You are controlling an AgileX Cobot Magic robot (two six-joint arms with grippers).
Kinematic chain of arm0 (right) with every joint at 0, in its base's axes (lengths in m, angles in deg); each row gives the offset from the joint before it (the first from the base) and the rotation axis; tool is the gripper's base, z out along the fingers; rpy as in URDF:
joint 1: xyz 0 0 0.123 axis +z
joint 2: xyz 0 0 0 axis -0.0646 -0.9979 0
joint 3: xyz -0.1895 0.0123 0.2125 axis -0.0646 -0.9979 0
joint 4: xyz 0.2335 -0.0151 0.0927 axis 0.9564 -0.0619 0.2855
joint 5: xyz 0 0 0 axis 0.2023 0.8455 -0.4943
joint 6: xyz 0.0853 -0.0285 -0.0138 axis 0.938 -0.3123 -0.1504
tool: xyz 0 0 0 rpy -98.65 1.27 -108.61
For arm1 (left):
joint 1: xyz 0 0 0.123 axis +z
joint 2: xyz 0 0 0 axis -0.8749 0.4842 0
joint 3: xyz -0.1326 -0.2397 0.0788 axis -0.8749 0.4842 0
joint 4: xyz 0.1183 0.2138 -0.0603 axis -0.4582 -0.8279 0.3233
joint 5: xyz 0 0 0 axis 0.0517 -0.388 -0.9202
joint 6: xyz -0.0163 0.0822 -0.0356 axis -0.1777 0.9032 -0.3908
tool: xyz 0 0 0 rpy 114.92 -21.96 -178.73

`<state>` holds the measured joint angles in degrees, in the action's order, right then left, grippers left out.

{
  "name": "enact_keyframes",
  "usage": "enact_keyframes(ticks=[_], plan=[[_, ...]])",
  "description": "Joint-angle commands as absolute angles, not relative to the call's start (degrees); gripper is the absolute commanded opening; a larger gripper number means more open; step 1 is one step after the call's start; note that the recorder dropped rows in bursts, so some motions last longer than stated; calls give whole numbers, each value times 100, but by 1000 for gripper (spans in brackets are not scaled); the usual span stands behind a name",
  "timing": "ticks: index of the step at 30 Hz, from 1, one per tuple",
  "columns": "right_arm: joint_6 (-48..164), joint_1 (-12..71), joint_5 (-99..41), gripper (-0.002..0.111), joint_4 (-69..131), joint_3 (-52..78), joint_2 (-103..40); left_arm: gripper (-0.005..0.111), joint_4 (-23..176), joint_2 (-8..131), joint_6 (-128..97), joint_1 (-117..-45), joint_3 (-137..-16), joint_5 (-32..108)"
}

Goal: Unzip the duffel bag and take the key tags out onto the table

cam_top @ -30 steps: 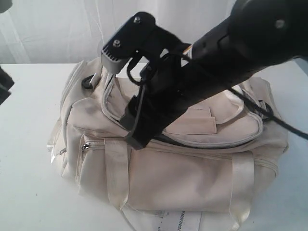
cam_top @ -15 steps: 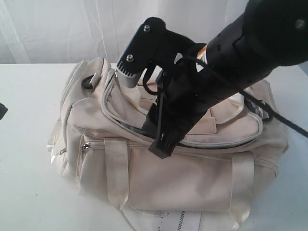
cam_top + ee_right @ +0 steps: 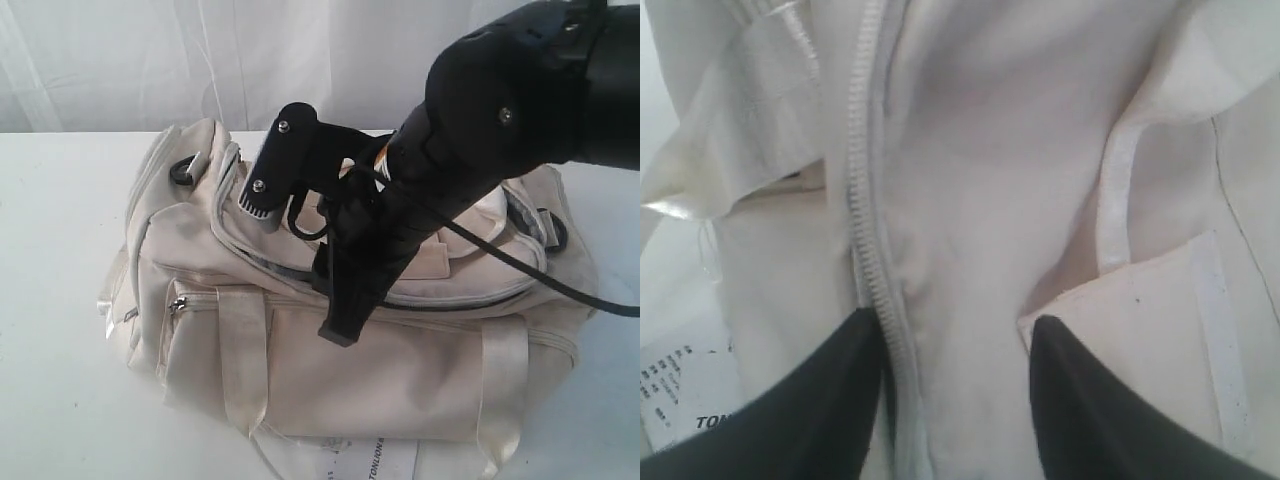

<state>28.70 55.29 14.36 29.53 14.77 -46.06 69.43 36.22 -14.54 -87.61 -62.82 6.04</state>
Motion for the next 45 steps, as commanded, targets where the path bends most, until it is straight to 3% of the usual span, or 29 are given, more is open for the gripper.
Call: enact_keyframes(ticks=[1, 10, 21, 28, 36, 45], plan=[[2904, 5544, 1257, 34, 2887, 1469, -4612, 0, 7038, 3577, -1522, -8747, -6232, 607], [3059, 5544, 1104, 0, 2501, 1469, -4612, 0, 7135, 3577, -1522, -8747, -6232, 607], [5872, 5475, -215, 0, -809, 1539, -4744, 0, 7167, 3577, -1522, -8747, -6232, 613], [5964, 4896, -432, 0, -963, 2278, -5503, 0, 7244, 3577, -1522, -8747, -6232, 637], [6045, 4236, -650, 0, -930, 4013, -6709, 0, 7365, 3577, -1522, -8747, -6232, 664], [6939, 4016, -486, 0, -926, 5528, -8093, 0, 7486, 3577, -1509, -8747, -6232, 677]])
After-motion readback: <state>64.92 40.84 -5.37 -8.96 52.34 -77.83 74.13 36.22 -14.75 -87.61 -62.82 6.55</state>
